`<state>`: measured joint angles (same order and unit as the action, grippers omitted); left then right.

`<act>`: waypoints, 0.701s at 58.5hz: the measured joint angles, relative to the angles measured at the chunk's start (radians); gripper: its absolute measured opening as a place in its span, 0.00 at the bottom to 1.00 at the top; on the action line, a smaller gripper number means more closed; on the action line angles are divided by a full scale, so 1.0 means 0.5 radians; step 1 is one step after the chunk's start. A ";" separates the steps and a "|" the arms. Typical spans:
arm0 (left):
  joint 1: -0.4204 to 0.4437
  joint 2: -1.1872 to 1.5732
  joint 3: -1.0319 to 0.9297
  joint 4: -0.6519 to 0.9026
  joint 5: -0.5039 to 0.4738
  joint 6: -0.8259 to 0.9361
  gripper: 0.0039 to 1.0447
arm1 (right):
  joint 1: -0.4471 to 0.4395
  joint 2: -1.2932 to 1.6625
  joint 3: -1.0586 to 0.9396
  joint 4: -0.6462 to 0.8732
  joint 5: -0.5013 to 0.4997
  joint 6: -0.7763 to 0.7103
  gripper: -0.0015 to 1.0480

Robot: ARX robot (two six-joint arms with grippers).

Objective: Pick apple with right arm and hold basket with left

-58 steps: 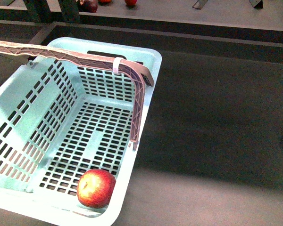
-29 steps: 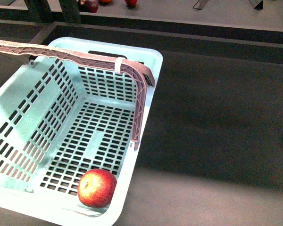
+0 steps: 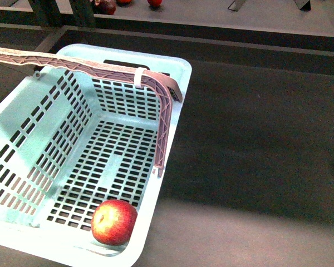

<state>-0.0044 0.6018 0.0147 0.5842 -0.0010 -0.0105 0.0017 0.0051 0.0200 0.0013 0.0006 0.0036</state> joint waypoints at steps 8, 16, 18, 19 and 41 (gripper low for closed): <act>0.000 -0.200 0.000 -0.174 0.001 0.000 0.03 | 0.000 0.000 0.000 0.000 0.000 0.000 0.91; 0.000 -0.358 0.000 -0.329 0.001 0.000 0.03 | 0.000 0.000 0.000 0.000 0.000 0.000 0.91; 0.000 -0.398 0.000 -0.365 0.001 0.000 0.03 | 0.000 0.000 0.000 0.000 0.000 0.000 0.91; 0.000 -0.417 0.000 -0.382 0.001 0.000 0.03 | 0.000 0.000 0.000 0.000 0.000 0.000 0.91; 0.000 -0.718 0.000 -0.680 0.001 0.000 0.03 | 0.000 0.000 0.000 0.000 0.000 0.000 0.91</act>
<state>-0.0044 0.2428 0.0147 0.2443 -0.0006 -0.0105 0.0017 0.0051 0.0200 0.0013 0.0006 0.0036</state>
